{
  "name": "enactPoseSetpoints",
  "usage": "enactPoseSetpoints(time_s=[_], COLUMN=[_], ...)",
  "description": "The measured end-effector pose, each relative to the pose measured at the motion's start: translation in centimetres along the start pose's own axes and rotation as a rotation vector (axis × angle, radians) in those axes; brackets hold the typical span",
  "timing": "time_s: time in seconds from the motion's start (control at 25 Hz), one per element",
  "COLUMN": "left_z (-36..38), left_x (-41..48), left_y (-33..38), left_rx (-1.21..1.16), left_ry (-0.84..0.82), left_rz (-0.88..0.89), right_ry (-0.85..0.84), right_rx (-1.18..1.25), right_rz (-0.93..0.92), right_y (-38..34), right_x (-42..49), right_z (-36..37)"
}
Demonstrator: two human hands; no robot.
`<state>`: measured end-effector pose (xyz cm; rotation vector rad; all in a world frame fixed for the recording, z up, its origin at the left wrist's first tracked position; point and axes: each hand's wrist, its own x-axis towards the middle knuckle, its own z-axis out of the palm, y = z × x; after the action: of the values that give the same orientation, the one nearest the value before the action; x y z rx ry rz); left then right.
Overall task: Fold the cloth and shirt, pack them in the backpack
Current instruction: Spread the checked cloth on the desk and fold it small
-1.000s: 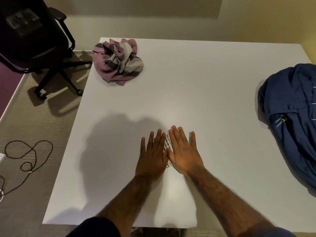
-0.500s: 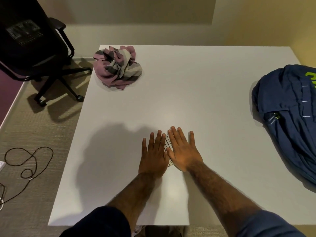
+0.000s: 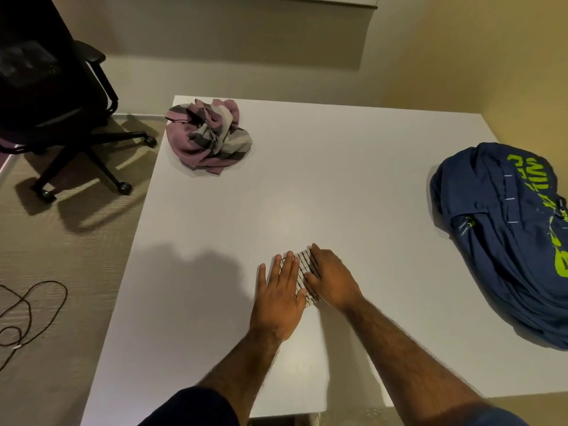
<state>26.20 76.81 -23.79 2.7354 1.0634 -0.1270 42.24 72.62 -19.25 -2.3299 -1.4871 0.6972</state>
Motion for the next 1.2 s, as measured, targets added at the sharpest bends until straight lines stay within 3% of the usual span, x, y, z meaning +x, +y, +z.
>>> enactPoseSetpoints(time_s=[0.12, 0.28, 0.6, 0.72, 0.84, 1.0, 1.2], left_z=[-0.1, 0.1, -0.8, -1.2, -2.0, -3.3, -4.3], left_x=[0.2, 0.7, 8.8, 14.3, 20.1, 28.0, 38.9], left_y=[-0.2, 0.0, 2.5, 4.3, 6.5, 8.9, 11.2], left_rx=[-0.076, -0.093, -0.090, -0.105, -0.111, -0.097, 0.029], left_ry=[0.014, 0.007, 0.014, 0.025, 0.031, -0.020, -0.055], left_rz=[0.001, 0.001, 0.015, 0.065, 0.113, 0.204, 0.305], right_ry=[0.023, -0.002, 0.142, 0.214, 0.111, 0.013, 0.031], right_rx=[0.218, 0.247, 0.234, -0.064, -0.345, -0.438, -0.446], right_rz=[0.242, 0.369, 0.233, 0.020, -0.125, -0.159, -0.025], right_y=[-1.3, -1.5, 1.9, 6.8, 11.6, 17.1, 21.3], right_x=[1.0, 2.2, 7.1, 9.0, 9.4, 12.0, 18.7], right_z=[-1.4, -2.8, -5.2, -7.2, -8.1, -10.0, -13.7])
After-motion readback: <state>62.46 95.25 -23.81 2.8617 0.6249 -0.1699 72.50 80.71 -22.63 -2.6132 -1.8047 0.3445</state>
